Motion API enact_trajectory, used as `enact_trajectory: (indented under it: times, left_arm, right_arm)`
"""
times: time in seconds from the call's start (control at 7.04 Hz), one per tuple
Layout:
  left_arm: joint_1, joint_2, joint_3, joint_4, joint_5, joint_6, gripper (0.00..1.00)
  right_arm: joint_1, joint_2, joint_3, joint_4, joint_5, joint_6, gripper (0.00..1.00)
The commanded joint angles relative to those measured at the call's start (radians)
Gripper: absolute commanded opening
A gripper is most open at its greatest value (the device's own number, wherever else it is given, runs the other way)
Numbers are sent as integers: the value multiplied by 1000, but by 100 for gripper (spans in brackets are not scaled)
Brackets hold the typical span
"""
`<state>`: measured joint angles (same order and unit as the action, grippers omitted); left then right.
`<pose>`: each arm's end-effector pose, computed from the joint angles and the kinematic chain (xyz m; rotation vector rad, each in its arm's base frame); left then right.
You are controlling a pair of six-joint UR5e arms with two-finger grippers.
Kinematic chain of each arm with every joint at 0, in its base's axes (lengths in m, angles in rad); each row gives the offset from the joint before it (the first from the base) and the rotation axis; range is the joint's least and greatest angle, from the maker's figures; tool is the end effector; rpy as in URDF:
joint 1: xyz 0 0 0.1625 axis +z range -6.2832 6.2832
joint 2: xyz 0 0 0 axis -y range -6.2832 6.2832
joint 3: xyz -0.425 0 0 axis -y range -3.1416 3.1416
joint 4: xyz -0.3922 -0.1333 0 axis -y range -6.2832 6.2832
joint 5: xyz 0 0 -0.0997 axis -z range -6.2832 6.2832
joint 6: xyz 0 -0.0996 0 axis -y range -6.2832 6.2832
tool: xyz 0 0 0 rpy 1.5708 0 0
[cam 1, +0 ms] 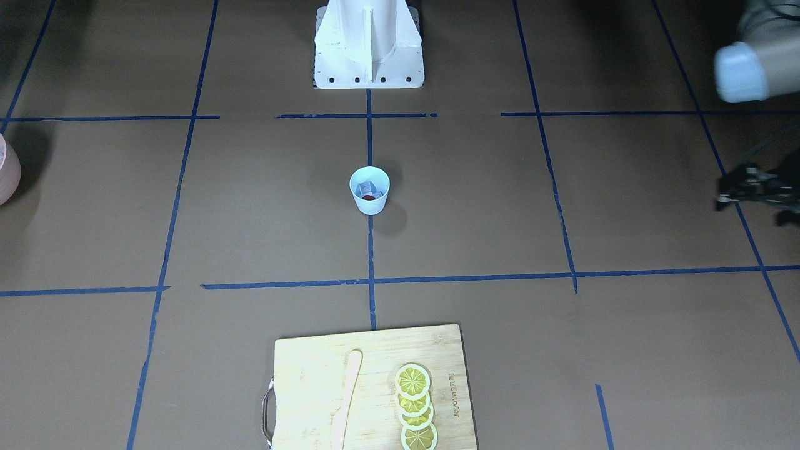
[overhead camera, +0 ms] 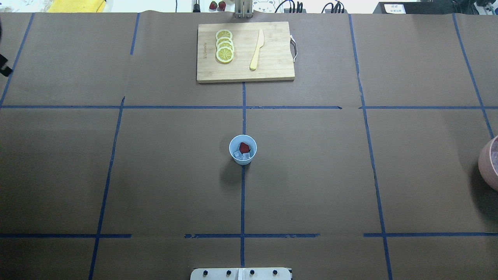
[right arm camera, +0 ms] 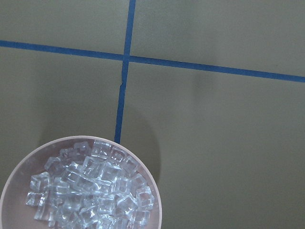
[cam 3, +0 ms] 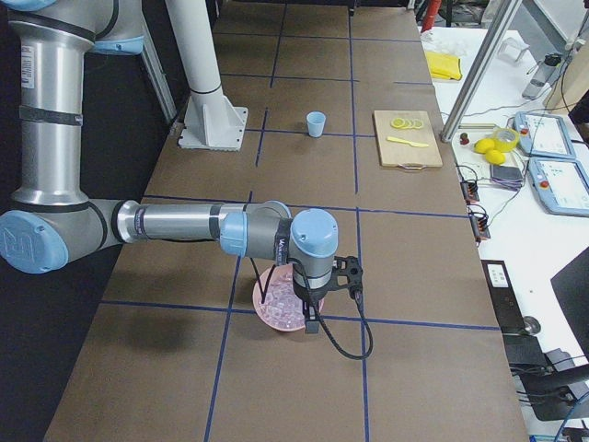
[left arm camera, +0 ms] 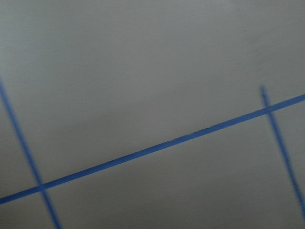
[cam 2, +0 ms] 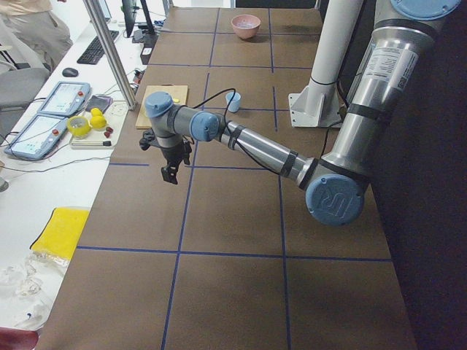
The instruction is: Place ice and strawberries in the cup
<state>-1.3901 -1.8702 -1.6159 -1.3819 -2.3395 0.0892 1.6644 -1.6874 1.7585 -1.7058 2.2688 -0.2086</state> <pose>0.0456 -0.6058 0.4914 0.1131 0.7764 0.3158 0.1098 -0.4280 0.6393 0.0445 -0.6993 -0.0880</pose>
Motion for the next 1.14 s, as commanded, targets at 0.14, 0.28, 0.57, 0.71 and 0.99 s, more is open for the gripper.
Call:
enact_trajectory:
  times: [0.14,0.28,0.57,0.71,0.99]
  left_arm:
    - [-235,90,123,-14,-69,139,100]
    - [-245,114,119,-6,-61,129,100]
    - [-251,167,111,-14,-67,130,100]
    - [-254,177,102,-12,-67,130,100]
    - [-251,177,102,-12,-55,133,100]
  right_arm:
    - [0,0,-2,0,0,0,100]
    - [0,0,-1,-2,0,0,100]
    - [0,0,1,0,0,-2,100]
    - [0,0,1,0,0,0,100]
    - [0,0,1,0,0,-2,100]
